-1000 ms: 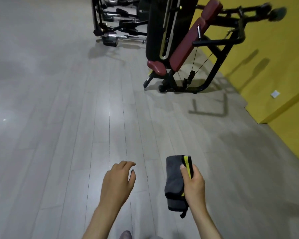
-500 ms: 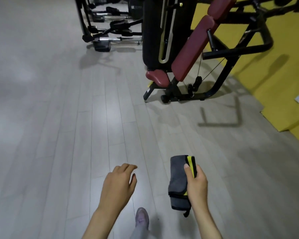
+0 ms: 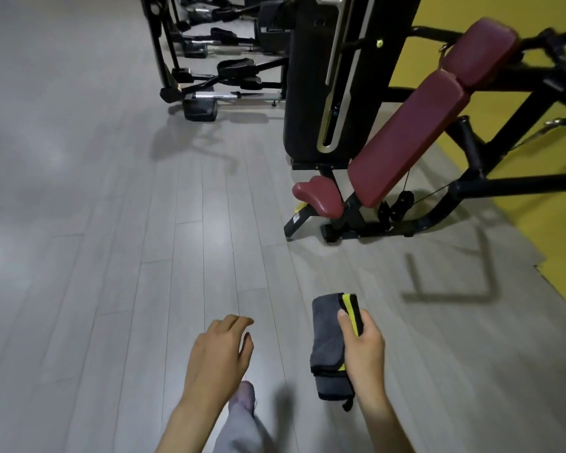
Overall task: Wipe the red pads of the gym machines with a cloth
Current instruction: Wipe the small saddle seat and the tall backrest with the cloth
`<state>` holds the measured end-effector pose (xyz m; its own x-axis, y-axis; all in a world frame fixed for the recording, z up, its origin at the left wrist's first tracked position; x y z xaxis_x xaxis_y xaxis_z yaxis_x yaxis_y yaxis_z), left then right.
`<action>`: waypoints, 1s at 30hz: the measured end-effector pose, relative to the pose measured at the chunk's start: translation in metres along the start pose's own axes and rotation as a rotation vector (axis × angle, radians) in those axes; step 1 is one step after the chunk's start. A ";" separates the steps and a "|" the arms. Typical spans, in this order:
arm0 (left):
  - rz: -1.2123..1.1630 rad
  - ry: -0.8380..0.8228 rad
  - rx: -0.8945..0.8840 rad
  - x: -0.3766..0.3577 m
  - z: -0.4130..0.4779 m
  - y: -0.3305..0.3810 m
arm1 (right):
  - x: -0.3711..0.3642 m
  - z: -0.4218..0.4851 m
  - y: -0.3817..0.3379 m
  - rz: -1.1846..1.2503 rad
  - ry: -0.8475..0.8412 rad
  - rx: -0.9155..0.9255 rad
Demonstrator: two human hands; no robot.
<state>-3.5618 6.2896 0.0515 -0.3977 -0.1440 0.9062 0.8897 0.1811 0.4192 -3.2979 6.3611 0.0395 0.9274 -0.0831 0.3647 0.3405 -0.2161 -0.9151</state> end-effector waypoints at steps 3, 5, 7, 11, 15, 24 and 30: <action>-0.021 -0.022 -0.034 -0.007 0.095 -0.017 | -0.036 0.068 -0.023 -0.030 0.017 -0.013; -0.044 -0.034 -0.057 -0.008 0.157 -0.022 | -0.049 0.109 -0.040 -0.039 0.053 -0.029; -0.052 -0.053 -0.084 -0.008 0.215 -0.022 | -0.058 0.150 -0.057 -0.038 0.116 -0.039; -0.049 -0.105 -0.144 -0.013 0.306 -0.013 | -0.068 0.222 -0.077 -0.079 0.163 -0.120; -0.035 -0.149 -0.186 -0.037 0.394 -0.004 | -0.085 0.304 -0.081 -0.088 0.224 -0.136; 0.044 -0.205 -0.234 -0.071 0.610 0.018 | -0.130 0.511 -0.108 -0.024 0.252 -0.170; 0.038 -0.245 -0.255 -0.086 0.728 0.032 | -0.145 0.608 -0.122 0.007 0.303 -0.223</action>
<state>-3.6623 7.0164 0.0280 -0.3781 0.1012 0.9202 0.9199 -0.0712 0.3857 -3.3800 6.9912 -0.0069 0.8304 -0.3617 0.4238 0.2615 -0.4186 -0.8697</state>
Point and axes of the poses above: each hand's wrist, its own z-axis towards the middle knuckle, its own x-axis out of the back of the hand, y = z × x, the point moved 8 cm from there along z, towards the middle knuckle, and after that the axes turned 1 degree about -z, right-handed, at the moved point
